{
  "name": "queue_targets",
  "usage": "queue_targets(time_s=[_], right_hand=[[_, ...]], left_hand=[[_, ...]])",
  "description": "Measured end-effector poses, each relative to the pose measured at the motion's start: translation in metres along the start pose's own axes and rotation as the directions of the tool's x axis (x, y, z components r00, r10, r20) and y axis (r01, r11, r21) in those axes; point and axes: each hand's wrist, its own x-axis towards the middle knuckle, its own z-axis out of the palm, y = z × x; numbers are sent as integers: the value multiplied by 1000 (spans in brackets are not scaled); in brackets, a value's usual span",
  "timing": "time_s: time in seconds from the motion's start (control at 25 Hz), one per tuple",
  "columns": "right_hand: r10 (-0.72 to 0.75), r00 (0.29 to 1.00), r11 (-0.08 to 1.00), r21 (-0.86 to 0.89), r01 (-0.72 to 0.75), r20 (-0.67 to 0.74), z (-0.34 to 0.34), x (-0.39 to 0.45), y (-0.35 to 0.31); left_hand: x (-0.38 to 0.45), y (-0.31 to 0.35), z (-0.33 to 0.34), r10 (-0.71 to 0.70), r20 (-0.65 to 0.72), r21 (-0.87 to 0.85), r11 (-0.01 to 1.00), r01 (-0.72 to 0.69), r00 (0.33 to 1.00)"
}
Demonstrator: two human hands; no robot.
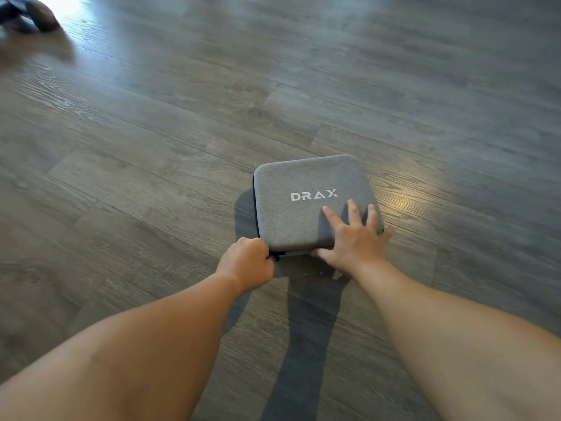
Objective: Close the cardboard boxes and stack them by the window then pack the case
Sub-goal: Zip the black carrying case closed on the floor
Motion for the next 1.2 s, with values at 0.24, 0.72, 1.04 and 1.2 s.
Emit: queue_targets(time_s=[0.24,0.72,1.04,1.2], right_hand=[[64,998,998,-20,-65,-18,4,-3,-9],[237,970,892,386,-235,43,-5,23,35],[205,979,871,454,-189,15,-9,27,44],[188,982,893,419,-162,-21,-18,26,49]], left_hand=[[-1,-1,-3,-15,-60,9,1000,15,998],[51,19,-18,-301,-151,-263,930,255,942],[72,11,-20,-310,-171,-375,898,229,935],[79,16,-26,-283,-183,-354,912,205,942]])
